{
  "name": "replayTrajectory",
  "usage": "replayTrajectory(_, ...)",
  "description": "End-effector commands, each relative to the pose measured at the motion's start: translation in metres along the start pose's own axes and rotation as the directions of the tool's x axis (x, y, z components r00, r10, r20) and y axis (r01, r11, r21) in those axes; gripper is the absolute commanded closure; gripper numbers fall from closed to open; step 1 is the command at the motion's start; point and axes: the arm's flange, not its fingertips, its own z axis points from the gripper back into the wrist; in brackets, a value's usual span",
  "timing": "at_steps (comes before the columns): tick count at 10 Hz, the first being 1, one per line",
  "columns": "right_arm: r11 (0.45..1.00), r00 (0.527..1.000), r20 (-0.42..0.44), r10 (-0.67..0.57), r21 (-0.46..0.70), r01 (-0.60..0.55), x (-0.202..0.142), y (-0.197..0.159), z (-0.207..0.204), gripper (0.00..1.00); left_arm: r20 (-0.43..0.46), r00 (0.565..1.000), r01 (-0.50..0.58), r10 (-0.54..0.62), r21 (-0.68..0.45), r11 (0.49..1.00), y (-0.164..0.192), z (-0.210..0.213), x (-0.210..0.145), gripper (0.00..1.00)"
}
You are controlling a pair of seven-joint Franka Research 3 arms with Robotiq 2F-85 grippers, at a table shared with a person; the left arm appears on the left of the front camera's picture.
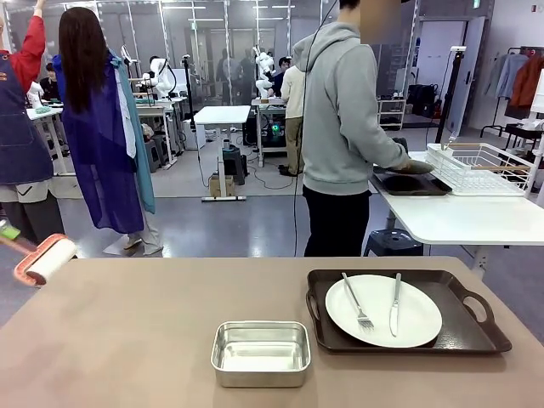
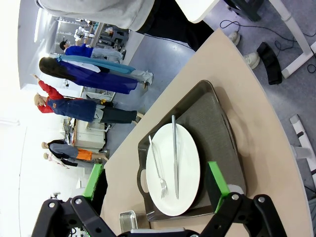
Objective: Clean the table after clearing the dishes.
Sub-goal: Place the Lint Roller back on top of the Airtight Container.
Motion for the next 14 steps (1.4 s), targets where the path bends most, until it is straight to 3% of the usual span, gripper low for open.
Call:
replayTrajectory(1,1.000,1.000,-0.003,0.014,0.003,-0.014,-0.002,0.000,0.001,0.00,-0.172,0.943,0.309,-0.285,0.133,0.942,-0.080,-0.019,0.073,0.77)
replayTrajectory(2,1.000,1.000,-0.003,0.014,0.003,-0.014,-0.002,0.000,0.001,0.00,-0.313,0.859,0.465,-0.406,0.143,0.874,-0.132,-0.061,0.102,0.77)
replayTrajectory(4,1.000,1.000,-0.003,0.014,0.003,-0.014,-0.002,0.000,0.001,0.00,-0.434,0.678,0.662,-0.594,0.008,0.749,-0.215,-0.135,0.115,0.77)
replayTrajectory(6,1.000,1.000,-0.003,0.014,0.003,-0.014,-0.002,0.000,0.001,0.00,-0.539,0.460,0.790,-0.706,-0.114,0.602,-0.289,-0.191,0.092,0.77)
replayTrajectory(7,1.000,1.000,-0.003,0.014,0.003,-0.014,-0.002,0.000,0.001,0.00,-0.558,0.377,0.828,-0.739,-0.154,0.539,-0.318,-0.214,0.074,0.77)
replayTrajectory(9,1.000,1.000,-0.003,0.014,0.003,-0.014,-0.002,0.000,0.001,0.00,-0.583,0.306,0.883,-0.753,-0.121,0.453,-0.360,-0.273,0.039,0.77)
replayTrajectory(11,1.000,1.000,-0.003,0.014,0.003,-0.014,-0.002,0.000,0.001,0.00,-0.595,0.247,0.921,-0.764,-0.101,0.376,-0.391,-0.317,0.037,0.77)
replayTrajectory(12,1.000,1.000,-0.003,0.014,0.003,-0.014,-0.002,0.000,0.001,0.00,-0.613,0.220,0.930,-0.759,-0.104,0.354,-0.408,-0.337,0.039,0.77)
replayTrajectory(14,1.000,1.000,-0.003,0.014,0.003,-0.014,-0.002,0.000,0.001,0.00,-0.661,0.202,0.929,-0.723,-0.105,0.355,-0.428,-0.380,0.044,0.77)
